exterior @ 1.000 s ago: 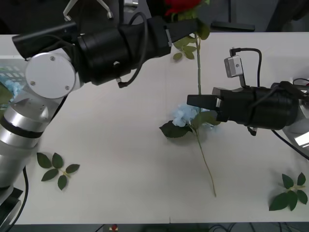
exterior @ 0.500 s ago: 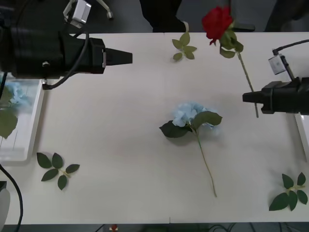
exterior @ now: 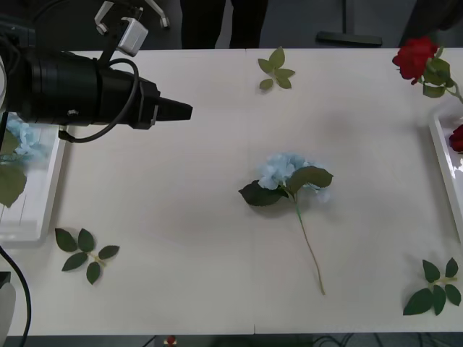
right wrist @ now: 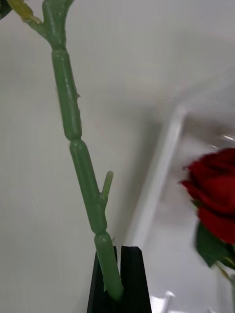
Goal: Place the red flowers into the right box and the blue flowers into the left box. If a person shows an open palm, hand one flower to the person first, then continue sorting.
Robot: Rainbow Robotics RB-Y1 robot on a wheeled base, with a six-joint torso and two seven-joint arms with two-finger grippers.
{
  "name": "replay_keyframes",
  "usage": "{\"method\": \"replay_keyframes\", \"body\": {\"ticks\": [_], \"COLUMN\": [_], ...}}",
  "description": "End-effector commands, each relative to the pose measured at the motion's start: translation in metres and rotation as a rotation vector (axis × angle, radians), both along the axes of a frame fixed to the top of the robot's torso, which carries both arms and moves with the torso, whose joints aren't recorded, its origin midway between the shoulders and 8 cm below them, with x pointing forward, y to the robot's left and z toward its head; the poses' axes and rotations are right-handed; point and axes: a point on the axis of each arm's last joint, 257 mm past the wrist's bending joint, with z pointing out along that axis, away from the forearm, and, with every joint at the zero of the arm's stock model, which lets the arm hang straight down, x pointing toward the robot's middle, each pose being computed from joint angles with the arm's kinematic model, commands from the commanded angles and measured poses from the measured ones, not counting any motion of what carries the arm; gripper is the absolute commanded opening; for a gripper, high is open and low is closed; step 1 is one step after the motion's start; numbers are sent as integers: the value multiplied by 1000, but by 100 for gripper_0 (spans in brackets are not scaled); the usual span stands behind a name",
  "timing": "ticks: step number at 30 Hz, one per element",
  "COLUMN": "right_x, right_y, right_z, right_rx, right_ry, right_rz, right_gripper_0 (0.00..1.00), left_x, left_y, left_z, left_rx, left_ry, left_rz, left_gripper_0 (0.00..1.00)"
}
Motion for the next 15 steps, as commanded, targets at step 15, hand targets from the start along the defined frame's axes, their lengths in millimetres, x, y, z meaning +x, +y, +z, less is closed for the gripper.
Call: {"method": "replay_keyframes", "body": {"ticks": [15], "right_x": [-67], "right_y": [-196], "right_z": [25], "right_rx": [-195], "right_ry": [-9], "right_rz": [-365], "right_gripper_0": [0], "left_x": [-15], "left_y": [2], "left_z": [15], "left_rx": [4], "left_ry": [-89], "left_rz": [-88], "left_gripper_0": [100]}}
